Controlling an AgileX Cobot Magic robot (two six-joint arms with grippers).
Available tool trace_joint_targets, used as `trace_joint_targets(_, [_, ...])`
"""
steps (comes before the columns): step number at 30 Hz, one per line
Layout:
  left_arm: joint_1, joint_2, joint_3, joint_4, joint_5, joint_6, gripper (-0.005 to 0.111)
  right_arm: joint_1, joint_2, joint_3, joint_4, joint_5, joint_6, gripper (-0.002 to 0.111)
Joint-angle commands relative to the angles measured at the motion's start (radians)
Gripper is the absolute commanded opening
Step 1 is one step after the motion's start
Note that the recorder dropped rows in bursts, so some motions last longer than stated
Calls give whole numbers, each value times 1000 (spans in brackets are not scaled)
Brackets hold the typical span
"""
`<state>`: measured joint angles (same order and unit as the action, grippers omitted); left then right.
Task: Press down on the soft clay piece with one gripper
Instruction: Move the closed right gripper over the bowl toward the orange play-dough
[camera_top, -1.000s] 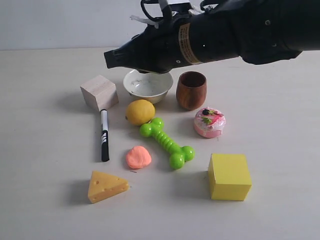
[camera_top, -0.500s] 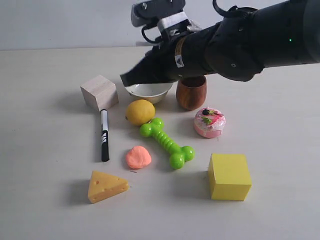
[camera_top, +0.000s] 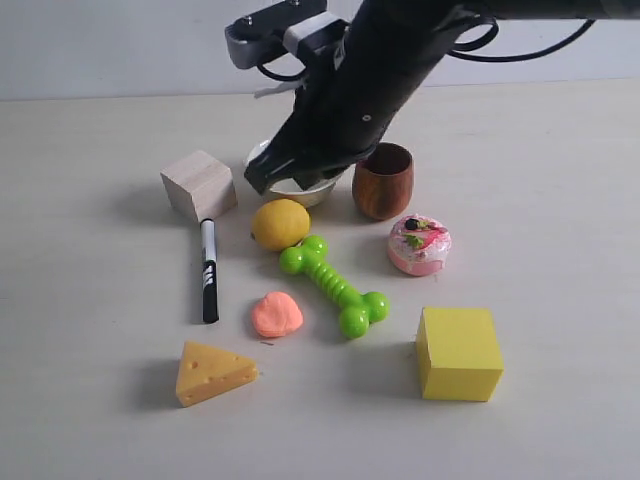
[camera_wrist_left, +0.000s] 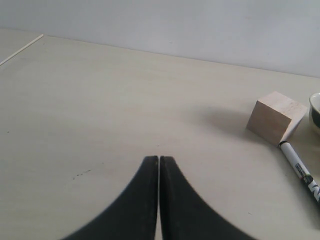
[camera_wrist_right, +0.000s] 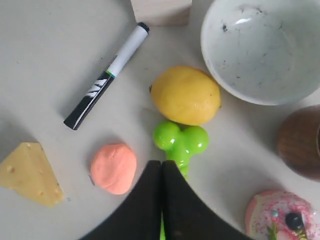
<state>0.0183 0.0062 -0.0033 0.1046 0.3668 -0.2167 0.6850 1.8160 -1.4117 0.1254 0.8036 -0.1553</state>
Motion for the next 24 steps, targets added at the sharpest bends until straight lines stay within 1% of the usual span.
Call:
trace_joint_targets(1, [0, -6, 3, -3, -4, 3, 4, 4, 91, -130, 0, 144, 130, 0])
trace_joint_targets(4, [0, -6, 3, -3, -4, 3, 4, 14, 152, -202, -39, 205, 268, 0])
trace_joint_targets(7, [0, -6, 3, -3, -4, 3, 4, 18, 201, -242, -65, 225, 387, 0])
trace_joint_targets(13, [0, -6, 3, -3, -4, 3, 4, 18, 239, -250, -44, 243, 403, 0])
trace_joint_targets(18, [0, -6, 3, -3, -4, 3, 4, 18, 239, -250, 103, 239, 444, 0])
trace_joint_targets(20, [0, -6, 3, -3, -4, 3, 4, 18, 239, -250, 130, 225, 432, 0])
trace_joint_targets(22, [0, -6, 3, -3, -4, 3, 4, 18, 242, -250, 128, 174, 401, 0])
trace_joint_targets(24, [0, -6, 3, -3, -4, 3, 4, 18, 242, -250, 136, 152, 511, 0])
